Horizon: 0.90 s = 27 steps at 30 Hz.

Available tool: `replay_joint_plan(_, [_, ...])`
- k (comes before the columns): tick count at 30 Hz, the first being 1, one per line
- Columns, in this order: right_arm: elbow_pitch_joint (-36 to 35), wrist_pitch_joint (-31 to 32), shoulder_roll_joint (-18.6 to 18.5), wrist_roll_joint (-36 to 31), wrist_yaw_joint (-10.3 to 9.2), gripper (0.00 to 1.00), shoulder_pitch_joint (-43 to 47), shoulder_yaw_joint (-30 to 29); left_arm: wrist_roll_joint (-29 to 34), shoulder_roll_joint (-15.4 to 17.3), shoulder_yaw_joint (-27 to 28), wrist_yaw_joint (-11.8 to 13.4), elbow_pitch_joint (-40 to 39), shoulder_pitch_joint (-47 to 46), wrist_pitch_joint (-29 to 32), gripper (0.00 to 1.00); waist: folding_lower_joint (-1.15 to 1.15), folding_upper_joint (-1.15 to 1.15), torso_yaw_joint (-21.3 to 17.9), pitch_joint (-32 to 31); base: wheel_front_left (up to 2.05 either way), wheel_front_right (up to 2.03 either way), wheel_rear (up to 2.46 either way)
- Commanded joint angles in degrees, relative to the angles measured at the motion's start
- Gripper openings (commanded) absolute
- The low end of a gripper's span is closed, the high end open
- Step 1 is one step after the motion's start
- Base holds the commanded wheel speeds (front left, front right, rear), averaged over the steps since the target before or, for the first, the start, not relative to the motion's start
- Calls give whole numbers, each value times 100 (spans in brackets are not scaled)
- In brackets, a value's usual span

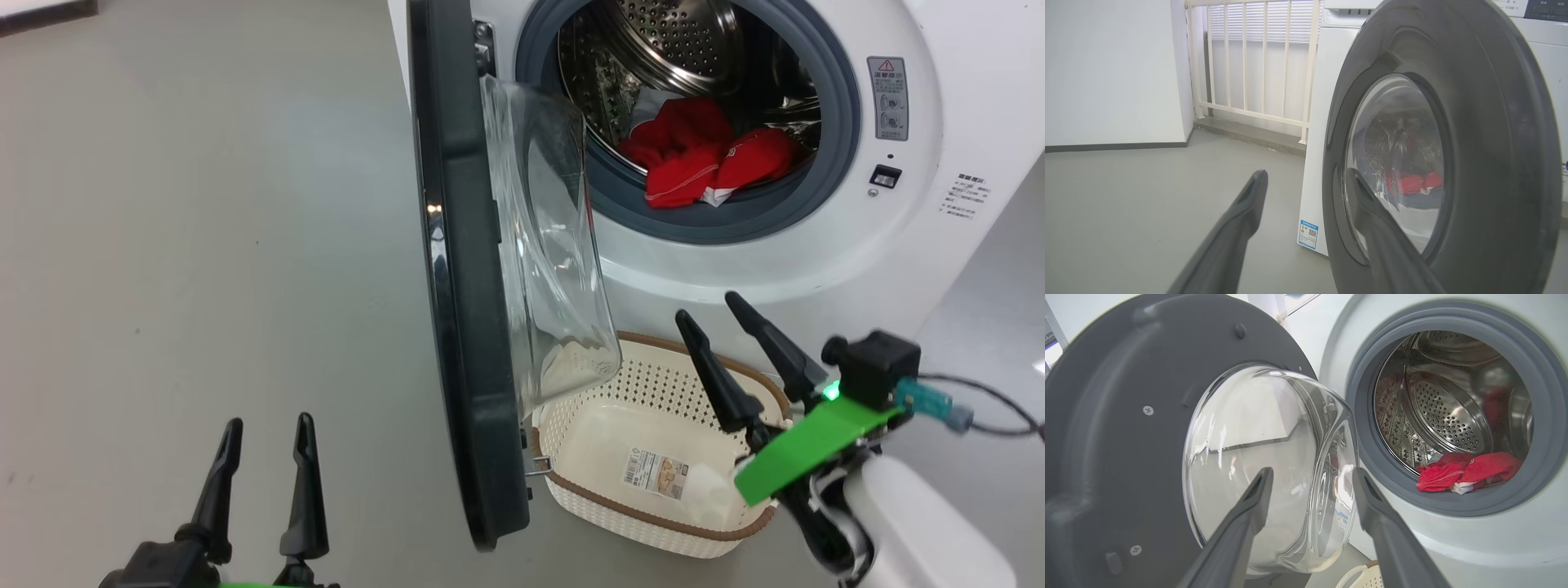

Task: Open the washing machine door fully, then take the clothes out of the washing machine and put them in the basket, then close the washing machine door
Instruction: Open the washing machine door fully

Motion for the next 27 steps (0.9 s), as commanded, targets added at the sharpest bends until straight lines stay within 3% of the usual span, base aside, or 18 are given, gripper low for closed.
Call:
replay_joint_plan(1, [-176,-55,95,-185,37,100,115,-8,55,52,193,-43,-179,-67,-46,100,0,0,2,-1,0,0,0])
replay_joint_plan(7, [-783,-56,721,-1894,37,100,919,-1050,139,49,168,-64,-143,-38,-46,100,0,0,3,-19,0,0,0])
replay_joint_plan(13, [-1422,-56,996,-2900,37,100,1443,-1516,140,47,150,-53,-122,-11,-46,100,0,0,1,-45,0,0,0])
replay_joint_plan(18, [-1769,-56,1049,-3218,37,100,1758,-1515,120,47,100,-27,-85,8,-46,100,0,0,-13,-32,0,0,0])
replay_joint_plan(27, [-1814,-56,1057,-3131,37,100,1928,-1469,97,46,25,21,-9,42,-46,100,0,0,16,-81,0,0,0])
